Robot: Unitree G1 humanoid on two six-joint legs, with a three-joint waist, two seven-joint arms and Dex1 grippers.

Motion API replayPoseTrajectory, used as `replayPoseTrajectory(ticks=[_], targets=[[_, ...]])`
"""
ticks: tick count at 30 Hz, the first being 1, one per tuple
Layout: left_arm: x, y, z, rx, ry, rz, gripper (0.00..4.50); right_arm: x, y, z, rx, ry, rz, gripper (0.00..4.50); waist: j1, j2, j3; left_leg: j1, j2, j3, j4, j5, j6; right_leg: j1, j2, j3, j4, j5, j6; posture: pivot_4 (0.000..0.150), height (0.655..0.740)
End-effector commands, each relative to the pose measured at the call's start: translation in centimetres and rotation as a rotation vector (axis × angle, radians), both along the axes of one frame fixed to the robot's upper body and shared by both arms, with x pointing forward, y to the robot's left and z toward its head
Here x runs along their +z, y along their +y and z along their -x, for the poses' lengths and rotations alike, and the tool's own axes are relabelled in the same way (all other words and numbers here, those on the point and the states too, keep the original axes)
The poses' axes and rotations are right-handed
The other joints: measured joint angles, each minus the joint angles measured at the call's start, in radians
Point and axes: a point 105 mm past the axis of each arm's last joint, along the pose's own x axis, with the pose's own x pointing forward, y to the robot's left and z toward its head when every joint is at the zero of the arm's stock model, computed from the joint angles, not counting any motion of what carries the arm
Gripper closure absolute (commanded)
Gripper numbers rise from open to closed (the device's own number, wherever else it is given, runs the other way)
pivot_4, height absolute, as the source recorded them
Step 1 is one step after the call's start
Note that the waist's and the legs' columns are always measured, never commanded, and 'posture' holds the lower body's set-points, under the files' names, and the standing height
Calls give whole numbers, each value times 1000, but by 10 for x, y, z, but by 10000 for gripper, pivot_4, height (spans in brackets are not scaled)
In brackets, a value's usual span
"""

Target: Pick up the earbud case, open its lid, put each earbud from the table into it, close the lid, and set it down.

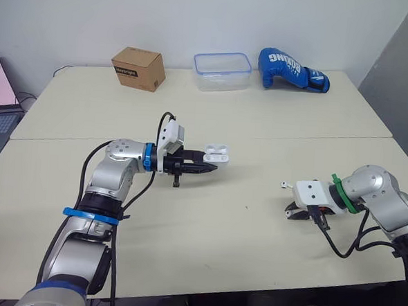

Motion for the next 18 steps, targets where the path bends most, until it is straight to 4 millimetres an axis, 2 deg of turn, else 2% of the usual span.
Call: replayPoseTrajectory(ticks=[1,5,12,16,18], targets=[[10,-2,2,-17,-57,1,37081,-3,-5,-2,-9,-3,35,33660,0,0,0,0,0,0,0,0,0,0,0,0,0,0,0,1500,7307],[11,-3,2,-18,-56,2,37081,1,-6,-2,7,-28,82,20231,2,0,0,0,0,0,0,0,0,1,0,0,0,0,0,1500,7307],[11,-4,1,-16,-58,3,37081,14,2,11,19,8,195,20231,1,0,0,0,0,0,0,0,0,0,0,0,0,0,0,1500,7307],[11,-5,0,-15,-60,5,37081,18,-1,9,-17,-20,315,20231,0,0,0,0,0,0,0,0,0,0,0,0,0,0,0,1500,7307],[11,-6,0,-15,-61,9,37081,19,4,8,-15,-26,334,20231,0,0,0,0,0,0,0,0,0,0,0,0,1,0,0,1500,7307]])
